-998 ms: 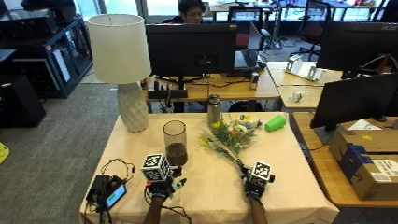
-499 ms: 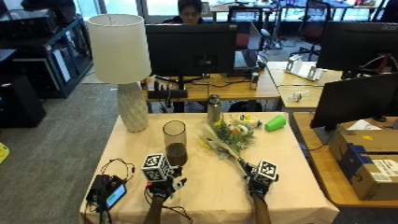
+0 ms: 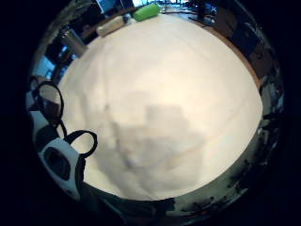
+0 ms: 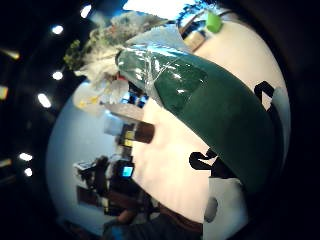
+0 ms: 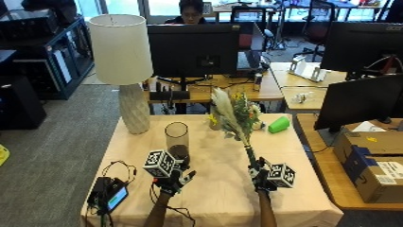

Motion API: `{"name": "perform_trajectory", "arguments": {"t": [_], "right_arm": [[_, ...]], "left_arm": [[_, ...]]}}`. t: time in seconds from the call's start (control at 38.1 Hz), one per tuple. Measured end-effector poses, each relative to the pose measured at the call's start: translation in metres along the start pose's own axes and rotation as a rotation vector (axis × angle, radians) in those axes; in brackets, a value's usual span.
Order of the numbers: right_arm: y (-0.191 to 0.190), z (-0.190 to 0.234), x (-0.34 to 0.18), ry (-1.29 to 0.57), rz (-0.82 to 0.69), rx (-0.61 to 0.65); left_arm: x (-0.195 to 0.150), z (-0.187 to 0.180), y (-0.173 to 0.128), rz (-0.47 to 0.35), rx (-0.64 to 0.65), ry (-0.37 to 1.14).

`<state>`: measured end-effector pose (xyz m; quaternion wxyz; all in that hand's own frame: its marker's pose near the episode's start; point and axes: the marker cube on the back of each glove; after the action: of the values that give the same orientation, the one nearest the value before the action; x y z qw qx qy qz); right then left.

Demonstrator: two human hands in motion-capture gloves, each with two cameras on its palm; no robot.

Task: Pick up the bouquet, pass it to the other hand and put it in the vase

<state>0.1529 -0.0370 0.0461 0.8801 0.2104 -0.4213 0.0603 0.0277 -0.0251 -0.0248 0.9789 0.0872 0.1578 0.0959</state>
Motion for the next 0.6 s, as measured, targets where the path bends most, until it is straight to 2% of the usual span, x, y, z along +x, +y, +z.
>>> {"name": "perform_trajectory", "arguments": {"t": [0.08, 0.13, 0.24, 0.37, 0.45, 0.53, 0.55, 0.6], "right_arm": [[-0.010, -0.002, 0.024, 0.159, 0.114, 0.043], [-0.015, -0.002, 0.023, 0.143, 0.115, 0.051], [-0.019, 0.005, 0.004, -0.012, 0.052, 0.032], [-0.015, 0.017, -0.035, -0.216, -0.001, -0.019], [-0.013, 0.026, -0.056, -0.319, -0.111, -0.034], [-0.010, 0.039, -0.082, -0.460, -0.264, -0.067], [-0.007, 0.043, -0.088, -0.499, -0.251, -0.092], [0.001, 0.051, -0.101, -0.563, -0.187, -0.145]], "left_arm": [[0.017, -0.012, -0.005, 0.066, 0.042, 0.071], [0.028, -0.019, -0.009, 0.114, 0.062, 0.141], [0.044, -0.025, -0.025, 0.204, 0.056, 0.342], [0.069, -0.030, -0.054, 0.375, -0.022, 0.621], [0.088, -0.032, -0.065, 0.390, -0.075, 0.727], [0.111, -0.034, -0.082, 0.400, -0.109, 0.804], [0.117, -0.034, -0.088, 0.422, -0.100, 0.800], [0.123, -0.031, -0.106, 0.528, -0.041, 0.753]]}}
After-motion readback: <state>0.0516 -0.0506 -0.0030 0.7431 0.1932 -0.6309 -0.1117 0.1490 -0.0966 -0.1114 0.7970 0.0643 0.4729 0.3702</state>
